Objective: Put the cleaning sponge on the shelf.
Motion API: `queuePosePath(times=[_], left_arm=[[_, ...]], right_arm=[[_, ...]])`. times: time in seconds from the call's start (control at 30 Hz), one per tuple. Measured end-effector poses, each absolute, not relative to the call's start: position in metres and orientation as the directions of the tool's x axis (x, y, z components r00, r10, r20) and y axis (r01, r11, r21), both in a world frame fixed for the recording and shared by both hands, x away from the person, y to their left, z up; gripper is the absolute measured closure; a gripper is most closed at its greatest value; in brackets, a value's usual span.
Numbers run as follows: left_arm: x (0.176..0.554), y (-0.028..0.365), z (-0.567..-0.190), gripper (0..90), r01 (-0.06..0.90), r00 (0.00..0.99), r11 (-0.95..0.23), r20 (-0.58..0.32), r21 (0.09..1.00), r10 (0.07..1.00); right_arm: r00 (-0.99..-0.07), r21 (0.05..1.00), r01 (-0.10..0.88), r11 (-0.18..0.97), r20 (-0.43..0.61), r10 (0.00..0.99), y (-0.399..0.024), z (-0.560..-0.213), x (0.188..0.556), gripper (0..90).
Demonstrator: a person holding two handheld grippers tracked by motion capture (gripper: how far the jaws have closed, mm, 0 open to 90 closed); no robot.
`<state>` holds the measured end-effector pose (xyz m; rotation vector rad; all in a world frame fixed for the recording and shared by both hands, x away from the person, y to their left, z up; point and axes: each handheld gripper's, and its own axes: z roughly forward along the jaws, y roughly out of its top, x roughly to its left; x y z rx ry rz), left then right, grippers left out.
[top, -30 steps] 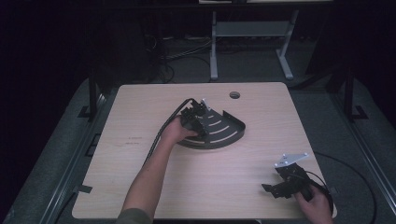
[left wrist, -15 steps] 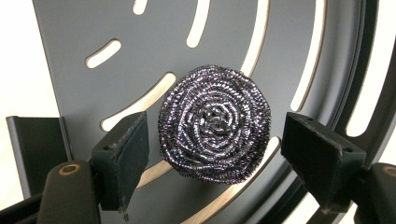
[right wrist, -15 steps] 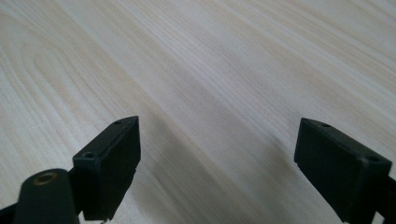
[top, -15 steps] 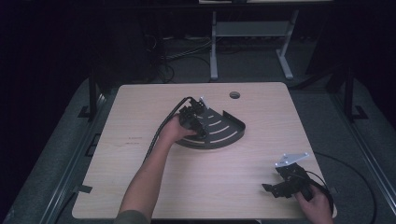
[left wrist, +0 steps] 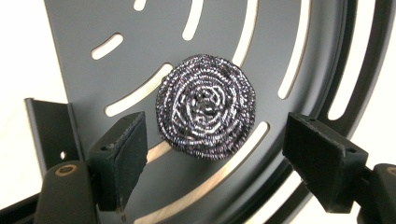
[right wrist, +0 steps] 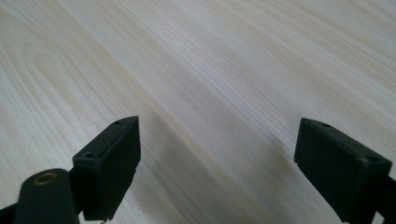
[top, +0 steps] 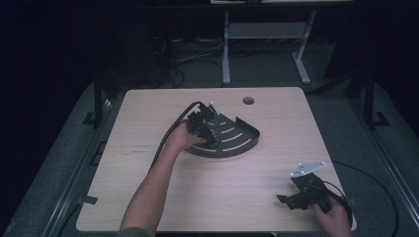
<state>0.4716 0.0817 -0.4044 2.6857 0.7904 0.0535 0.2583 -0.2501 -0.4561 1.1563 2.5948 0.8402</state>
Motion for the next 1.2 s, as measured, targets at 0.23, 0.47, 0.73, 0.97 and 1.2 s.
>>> queuePosePath(times=[0.23,0.47,0.73,0.97,1.2], left_arm=[[0.457,0.095,-0.396,21.8,0.516,0.843,-0.777,-0.056,0.36,0.535],[0.432,0.107,-0.392,21.9,0.507,0.847,-0.772,-0.055,0.384,0.529],[0.401,0.119,-0.384,21.9,0.493,0.847,-0.748,-0.047,0.444,0.53],[0.377,0.13,-0.382,21.9,0.485,0.849,-0.741,-0.046,0.463,0.527],[0.347,0.148,-0.385,21.9,0.489,0.844,-0.73,-0.046,0.477,0.535]], right_arm=[[-0.681,0.562,0.63,0.536,0.068,0.729,-0.25,-0.456,0.259,14.3],[-0.68,0.563,0.627,0.539,0.058,0.731,-0.252,-0.456,0.259,14.3],[-0.682,0.559,0.626,0.543,0.056,0.729,-0.251,-0.456,0.258,14.3],[-0.682,0.562,0.625,0.542,0.053,0.73,-0.252,-0.455,0.258,14.3],[-0.684,0.56,0.623,0.546,0.05,0.728,-0.249,-0.455,0.257,14.4]])
